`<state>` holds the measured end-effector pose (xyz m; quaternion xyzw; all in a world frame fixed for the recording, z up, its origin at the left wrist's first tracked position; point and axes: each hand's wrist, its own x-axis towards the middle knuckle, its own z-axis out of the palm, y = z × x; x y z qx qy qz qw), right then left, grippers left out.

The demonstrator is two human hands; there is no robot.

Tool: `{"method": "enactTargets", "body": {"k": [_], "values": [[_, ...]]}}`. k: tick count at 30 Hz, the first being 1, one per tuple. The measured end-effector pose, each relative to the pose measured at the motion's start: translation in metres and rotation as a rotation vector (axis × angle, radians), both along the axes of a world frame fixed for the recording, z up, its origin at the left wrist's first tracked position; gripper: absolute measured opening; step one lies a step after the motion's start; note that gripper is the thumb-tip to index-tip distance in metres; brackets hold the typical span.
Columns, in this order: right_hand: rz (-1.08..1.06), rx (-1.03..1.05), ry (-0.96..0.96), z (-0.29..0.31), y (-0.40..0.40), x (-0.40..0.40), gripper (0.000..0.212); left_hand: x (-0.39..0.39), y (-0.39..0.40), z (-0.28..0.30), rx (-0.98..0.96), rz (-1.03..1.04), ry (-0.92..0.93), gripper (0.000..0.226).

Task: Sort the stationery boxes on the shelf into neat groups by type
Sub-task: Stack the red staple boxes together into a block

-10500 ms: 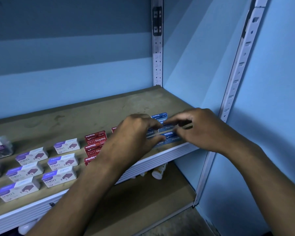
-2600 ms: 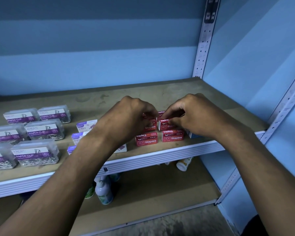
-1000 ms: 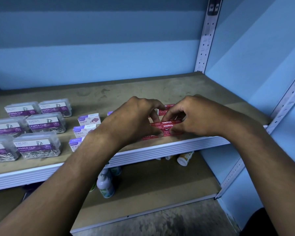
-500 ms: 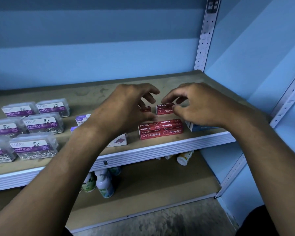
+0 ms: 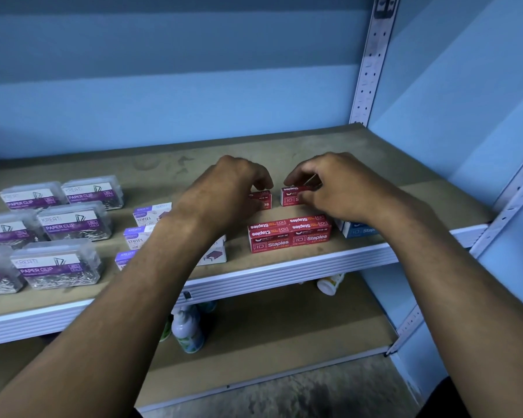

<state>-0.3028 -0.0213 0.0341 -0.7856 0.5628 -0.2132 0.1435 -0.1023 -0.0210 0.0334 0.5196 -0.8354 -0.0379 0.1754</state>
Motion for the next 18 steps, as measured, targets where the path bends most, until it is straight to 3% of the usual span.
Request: {"method": "enactTargets", "body": {"k": [11,18], "values": [[-0.009,-0.082,-0.032,0.004,0.005,0.001,0.022,-0.002,0.010,0.008,-0.033,-0.014,0.091,0.024],[0.029,-0.050,-0.055,0.018,0.025,0.000,0.023,0.000,0.028,0.017,-0.020,-0.052,0.202,0.046]]}}
